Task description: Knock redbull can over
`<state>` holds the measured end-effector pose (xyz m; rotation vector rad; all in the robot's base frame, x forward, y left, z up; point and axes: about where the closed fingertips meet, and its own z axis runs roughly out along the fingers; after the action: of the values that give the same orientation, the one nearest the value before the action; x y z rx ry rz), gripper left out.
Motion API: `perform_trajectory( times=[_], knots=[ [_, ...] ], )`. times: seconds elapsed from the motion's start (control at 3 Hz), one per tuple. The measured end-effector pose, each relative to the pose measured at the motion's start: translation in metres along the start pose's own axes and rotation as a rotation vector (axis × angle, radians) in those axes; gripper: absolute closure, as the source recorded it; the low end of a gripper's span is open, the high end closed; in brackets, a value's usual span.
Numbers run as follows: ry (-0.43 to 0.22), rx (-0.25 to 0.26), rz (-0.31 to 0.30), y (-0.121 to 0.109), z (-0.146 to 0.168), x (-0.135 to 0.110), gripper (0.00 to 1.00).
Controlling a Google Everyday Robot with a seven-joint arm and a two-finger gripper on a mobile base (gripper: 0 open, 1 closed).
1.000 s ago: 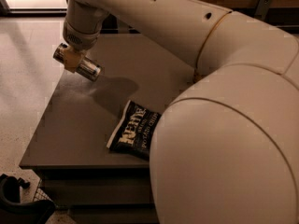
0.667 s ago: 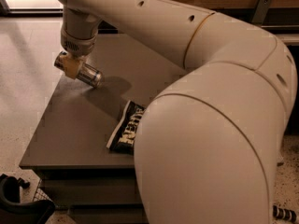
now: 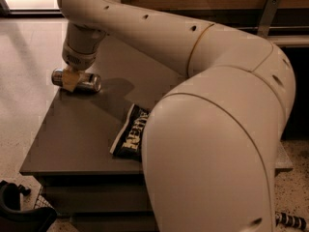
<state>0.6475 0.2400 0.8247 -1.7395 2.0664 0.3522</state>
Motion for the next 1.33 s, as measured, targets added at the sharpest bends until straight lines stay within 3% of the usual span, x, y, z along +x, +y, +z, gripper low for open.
perform_trajectory(
  times=[0.33,0.67,1.33],
  knots=[
    [-0.091,-0.043,-0.021,0.0052,0.0133,-0.0114,1.0],
    [-0.097,-0.046,-0.023,0.0057,0.0122,-0.0133,0.83],
    [-0.095,-0.049,-0.024,0.0067,0.0129,-0.014,0.36]
  ],
)
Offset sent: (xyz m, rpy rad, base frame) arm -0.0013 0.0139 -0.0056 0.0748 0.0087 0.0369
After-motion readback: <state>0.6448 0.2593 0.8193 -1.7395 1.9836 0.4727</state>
